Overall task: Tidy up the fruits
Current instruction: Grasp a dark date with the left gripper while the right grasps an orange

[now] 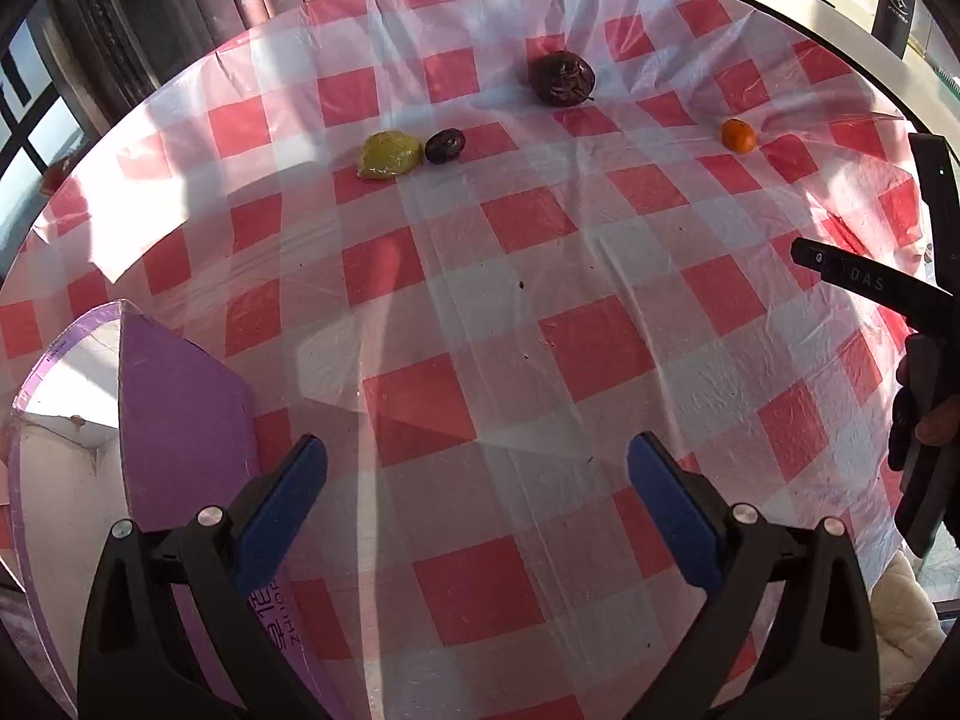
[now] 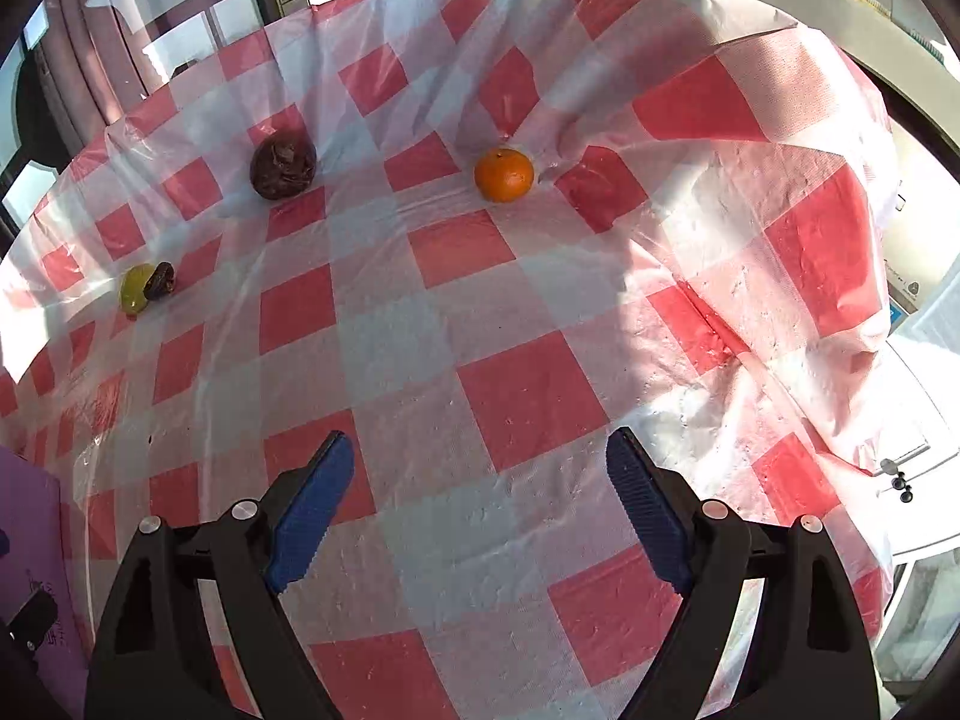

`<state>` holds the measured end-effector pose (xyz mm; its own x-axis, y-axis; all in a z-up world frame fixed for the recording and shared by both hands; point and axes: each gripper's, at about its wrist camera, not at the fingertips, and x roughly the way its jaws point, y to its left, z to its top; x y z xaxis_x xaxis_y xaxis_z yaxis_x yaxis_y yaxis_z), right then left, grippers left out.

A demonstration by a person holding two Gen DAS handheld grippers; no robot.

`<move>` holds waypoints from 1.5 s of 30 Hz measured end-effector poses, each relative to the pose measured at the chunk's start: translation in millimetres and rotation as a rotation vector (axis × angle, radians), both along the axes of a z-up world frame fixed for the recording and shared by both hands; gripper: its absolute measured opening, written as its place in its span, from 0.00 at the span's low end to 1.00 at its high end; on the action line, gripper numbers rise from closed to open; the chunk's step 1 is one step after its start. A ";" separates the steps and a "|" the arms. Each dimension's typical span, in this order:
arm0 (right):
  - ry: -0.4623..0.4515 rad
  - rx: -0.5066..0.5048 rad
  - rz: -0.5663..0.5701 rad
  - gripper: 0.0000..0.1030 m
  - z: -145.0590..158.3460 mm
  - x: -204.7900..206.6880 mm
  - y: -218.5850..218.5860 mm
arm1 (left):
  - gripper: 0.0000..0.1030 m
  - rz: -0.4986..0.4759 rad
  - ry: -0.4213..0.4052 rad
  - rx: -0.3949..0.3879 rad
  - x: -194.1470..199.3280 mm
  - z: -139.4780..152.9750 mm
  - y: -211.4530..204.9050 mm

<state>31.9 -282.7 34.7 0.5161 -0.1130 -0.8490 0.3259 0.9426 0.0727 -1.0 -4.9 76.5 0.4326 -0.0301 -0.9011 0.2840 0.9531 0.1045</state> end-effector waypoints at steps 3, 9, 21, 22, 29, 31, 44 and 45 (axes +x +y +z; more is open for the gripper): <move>-0.014 -0.027 0.018 0.79 -11.2 31.7 -10.7 | 0.98 0.040 0.044 0.008 10.5 -18.0 -11.8; -0.050 -0.045 0.007 0.73 -22.1 88.7 -31.7 | 0.98 0.125 0.068 -0.001 42.4 -39.6 -34.2; -0.096 -0.050 -0.003 0.46 -29.6 154.7 -65.3 | 0.97 0.205 0.020 -0.032 115.9 -53.9 -51.3; -0.096 -0.044 -0.004 0.41 -30.0 155.9 -67.5 | 0.96 0.217 0.021 -0.047 122.1 -54.8 -49.2; -0.114 0.000 -0.007 0.41 -30.2 155.7 -76.3 | 0.79 0.375 0.002 -0.147 175.0 -62.9 -21.1; -0.109 -0.008 -0.005 0.41 -30.0 156.3 -76.5 | 0.74 0.406 -0.020 -0.162 190.3 -63.6 -15.0; -0.108 -0.002 -0.002 0.42 -29.5 153.6 -79.3 | 0.42 0.384 -0.085 -0.163 259.5 -64.1 -26.5; -0.107 -0.002 -0.002 0.42 -29.4 153.6 -79.4 | 0.37 0.370 -0.087 -0.181 261.9 -63.1 -29.6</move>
<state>185.5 -362.0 5.2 0.6040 -0.1158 -0.7885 0.3179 0.9423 0.1051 260.9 -34.5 13.5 0.5180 -0.0133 -0.8553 -0.0830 0.9944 -0.0657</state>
